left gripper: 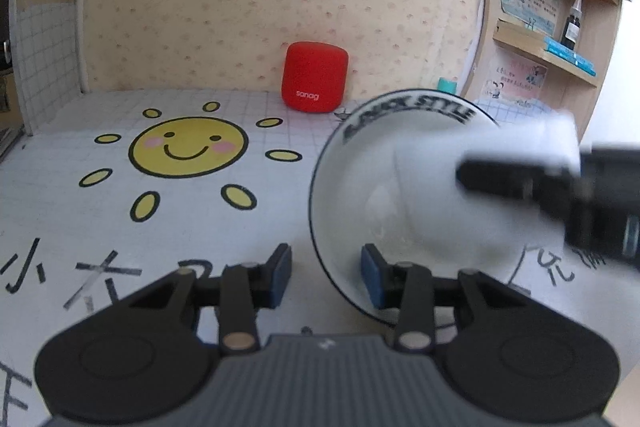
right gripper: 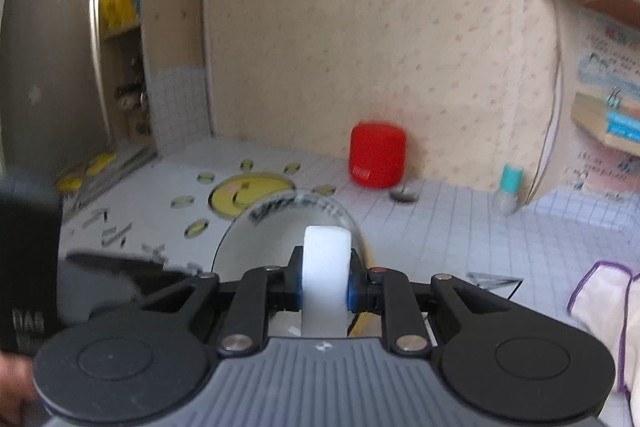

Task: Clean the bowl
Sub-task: 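Rotate the bowl with the left gripper while the right gripper rubs the sponge around the inner wall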

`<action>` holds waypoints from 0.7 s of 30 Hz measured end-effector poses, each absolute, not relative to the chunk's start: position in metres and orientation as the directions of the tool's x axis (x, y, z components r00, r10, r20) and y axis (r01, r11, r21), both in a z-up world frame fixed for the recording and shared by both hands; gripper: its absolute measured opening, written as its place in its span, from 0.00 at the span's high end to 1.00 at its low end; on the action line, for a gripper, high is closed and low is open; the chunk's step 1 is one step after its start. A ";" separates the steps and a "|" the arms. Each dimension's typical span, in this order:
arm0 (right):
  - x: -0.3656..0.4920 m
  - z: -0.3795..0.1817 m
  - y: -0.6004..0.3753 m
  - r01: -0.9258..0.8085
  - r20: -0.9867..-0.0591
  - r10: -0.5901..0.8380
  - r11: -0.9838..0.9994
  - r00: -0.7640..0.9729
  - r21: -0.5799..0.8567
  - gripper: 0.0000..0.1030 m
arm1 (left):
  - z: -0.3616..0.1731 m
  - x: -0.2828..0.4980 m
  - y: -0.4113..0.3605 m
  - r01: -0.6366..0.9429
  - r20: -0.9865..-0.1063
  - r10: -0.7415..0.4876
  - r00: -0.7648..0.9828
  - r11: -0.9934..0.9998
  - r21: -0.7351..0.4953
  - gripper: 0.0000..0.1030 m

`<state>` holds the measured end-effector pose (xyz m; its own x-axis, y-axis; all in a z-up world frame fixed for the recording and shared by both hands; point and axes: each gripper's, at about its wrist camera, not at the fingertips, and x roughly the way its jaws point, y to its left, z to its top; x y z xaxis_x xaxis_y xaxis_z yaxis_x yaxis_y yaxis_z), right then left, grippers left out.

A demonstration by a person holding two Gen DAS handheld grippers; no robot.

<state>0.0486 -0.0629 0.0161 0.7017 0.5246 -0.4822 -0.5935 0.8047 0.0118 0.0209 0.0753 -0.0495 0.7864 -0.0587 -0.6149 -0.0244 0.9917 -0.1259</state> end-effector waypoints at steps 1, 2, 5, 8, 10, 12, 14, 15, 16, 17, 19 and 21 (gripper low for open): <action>0.048 0.016 -0.062 -0.596 -0.484 0.523 0.803 0.701 0.005 0.83 | -0.049 0.020 0.075 -0.024 -0.616 -0.061 0.785 0.991 -0.129 0.65; 0.046 0.015 -0.061 -0.600 -0.490 0.520 0.800 0.699 -0.007 0.83 | -0.049 0.018 0.074 -0.024 -0.616 -0.064 0.785 0.991 -0.133 0.65; 0.044 0.007 -0.058 -0.617 -0.523 0.526 0.787 0.670 0.001 0.83 | -0.049 0.015 0.074 -0.023 -0.613 -0.067 0.787 0.990 -0.138 0.65; 0.042 0.001 -0.055 -0.632 -0.542 0.537 0.775 0.647 0.012 0.83 | -0.048 0.013 0.073 -0.019 -0.614 -0.077 0.786 0.989 -0.149 0.65; 0.042 0.001 -0.053 -0.638 -0.542 0.543 0.770 0.642 0.015 0.83 | -0.048 0.012 0.072 -0.018 -0.615 -0.080 0.784 0.988 -0.151 0.65; 0.042 0.006 -0.052 -0.644 -0.524 0.558 0.765 0.643 0.024 0.83 | -0.048 0.012 0.071 -0.018 -0.615 -0.077 0.785 0.989 -0.147 0.65; 0.041 0.014 -0.053 -0.636 -0.493 0.560 0.772 0.666 0.017 0.83 | -0.048 0.011 0.070 -0.020 -0.615 -0.074 0.785 0.989 -0.145 0.65; 0.040 0.017 -0.054 -0.629 -0.481 0.556 0.777 0.678 0.010 0.83 | -0.048 0.010 0.070 -0.022 -0.615 -0.075 0.785 0.989 -0.149 0.65; 0.039 0.018 -0.055 -0.622 -0.476 0.546 0.783 0.689 -0.002 0.83 | -0.048 0.010 0.070 -0.023 -0.614 -0.075 0.785 0.988 -0.150 0.65; 0.039 0.018 -0.056 -0.617 -0.479 0.537 0.787 0.694 -0.011 0.83 | -0.048 0.009 0.070 -0.024 -0.614 -0.076 0.786 0.988 -0.154 0.65; 0.040 0.014 -0.057 -0.616 -0.496 0.530 0.788 0.688 -0.013 0.83 | -0.048 0.009 0.070 -0.024 -0.613 -0.077 0.786 0.988 -0.155 0.65; 0.041 0.008 -0.057 -0.618 -0.513 0.530 0.787 0.675 0.000 0.83 | -0.049 0.009 0.069 -0.022 -0.612 -0.077 0.787 0.988 -0.153 0.65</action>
